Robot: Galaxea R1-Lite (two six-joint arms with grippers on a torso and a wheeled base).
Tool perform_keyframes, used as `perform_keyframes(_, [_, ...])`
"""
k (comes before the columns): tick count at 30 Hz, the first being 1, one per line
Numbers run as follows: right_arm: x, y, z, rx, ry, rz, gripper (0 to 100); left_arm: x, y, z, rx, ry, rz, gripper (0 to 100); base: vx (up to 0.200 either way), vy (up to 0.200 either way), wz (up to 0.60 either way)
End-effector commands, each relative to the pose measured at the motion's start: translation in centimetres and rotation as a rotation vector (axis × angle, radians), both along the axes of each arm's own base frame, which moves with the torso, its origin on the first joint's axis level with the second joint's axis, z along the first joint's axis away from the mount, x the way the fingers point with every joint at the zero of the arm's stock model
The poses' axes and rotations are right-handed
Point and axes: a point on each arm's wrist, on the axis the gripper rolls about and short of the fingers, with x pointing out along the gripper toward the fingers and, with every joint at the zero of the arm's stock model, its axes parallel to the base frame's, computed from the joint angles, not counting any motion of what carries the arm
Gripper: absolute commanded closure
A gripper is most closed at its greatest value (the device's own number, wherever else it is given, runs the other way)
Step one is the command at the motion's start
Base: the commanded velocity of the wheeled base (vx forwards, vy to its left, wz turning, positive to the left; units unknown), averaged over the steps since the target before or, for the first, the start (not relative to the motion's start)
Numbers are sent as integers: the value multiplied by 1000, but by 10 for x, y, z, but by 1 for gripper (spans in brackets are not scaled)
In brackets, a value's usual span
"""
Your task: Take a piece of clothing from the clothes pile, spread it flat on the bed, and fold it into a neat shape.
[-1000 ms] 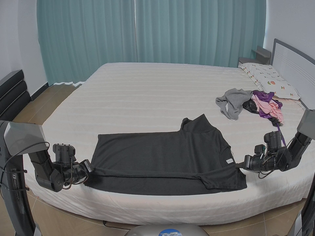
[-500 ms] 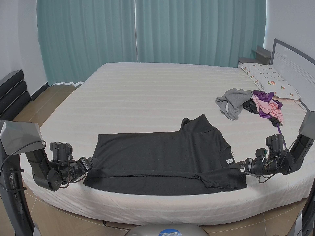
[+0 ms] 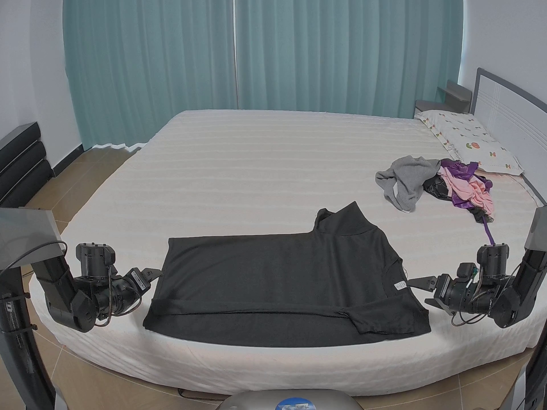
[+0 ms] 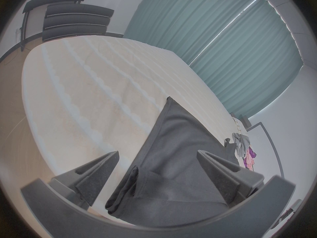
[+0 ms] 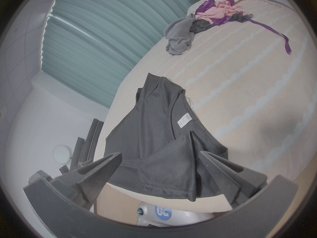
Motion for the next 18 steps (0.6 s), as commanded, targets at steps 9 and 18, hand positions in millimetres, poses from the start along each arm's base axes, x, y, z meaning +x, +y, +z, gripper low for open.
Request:
perform_keyframes(9, [-12, 3, -15, 21, 84, -5, 0, -22, -19, 27, -70, -29, -52, 0, 0, 0, 0])
perform_keyframes(18, [-19, 4, -17, 19, 107, 1, 0, -33, -45, 28, -118, 126, -98, 0, 0, 0, 0])
